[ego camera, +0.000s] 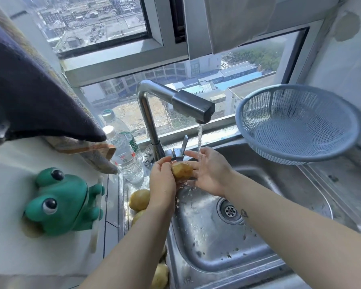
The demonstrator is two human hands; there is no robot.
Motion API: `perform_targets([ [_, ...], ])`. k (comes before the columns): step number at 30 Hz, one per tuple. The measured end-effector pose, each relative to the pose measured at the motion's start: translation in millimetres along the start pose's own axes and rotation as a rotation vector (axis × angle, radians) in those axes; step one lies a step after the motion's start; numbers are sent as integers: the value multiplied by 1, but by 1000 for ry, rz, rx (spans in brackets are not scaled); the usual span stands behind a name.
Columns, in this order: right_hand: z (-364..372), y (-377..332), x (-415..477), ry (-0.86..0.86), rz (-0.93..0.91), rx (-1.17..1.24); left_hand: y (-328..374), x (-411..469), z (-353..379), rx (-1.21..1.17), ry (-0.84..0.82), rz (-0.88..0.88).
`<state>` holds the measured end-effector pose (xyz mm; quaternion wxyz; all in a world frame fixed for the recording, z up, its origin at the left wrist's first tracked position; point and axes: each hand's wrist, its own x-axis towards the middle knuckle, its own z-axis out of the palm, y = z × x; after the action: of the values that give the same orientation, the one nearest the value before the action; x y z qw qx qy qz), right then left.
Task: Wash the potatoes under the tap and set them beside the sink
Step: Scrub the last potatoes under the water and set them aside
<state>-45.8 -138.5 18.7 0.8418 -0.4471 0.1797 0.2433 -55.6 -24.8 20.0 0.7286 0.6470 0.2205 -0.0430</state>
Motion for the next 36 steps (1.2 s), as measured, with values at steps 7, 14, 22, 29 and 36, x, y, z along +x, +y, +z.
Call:
perform_targets([
  [7, -7, -6, -14, -17, -1, -17, -3, -1, -3, 18, -20, -32],
  [14, -11, -11, -20, -36, -71, -20, -5, -4, 8, -20, -6, -40],
  [22, -6, -4, 0, 56, -122, -394, -3, 2, -6, 26, 66, 2],
  [29, -2, -1, 8, -2, 4, -566, -3, -3, -14, 36, 57, -25],
  [36, -5, -2, -2, -78, 61, -211, -5, -3, -15, 55, 32, -26],
])
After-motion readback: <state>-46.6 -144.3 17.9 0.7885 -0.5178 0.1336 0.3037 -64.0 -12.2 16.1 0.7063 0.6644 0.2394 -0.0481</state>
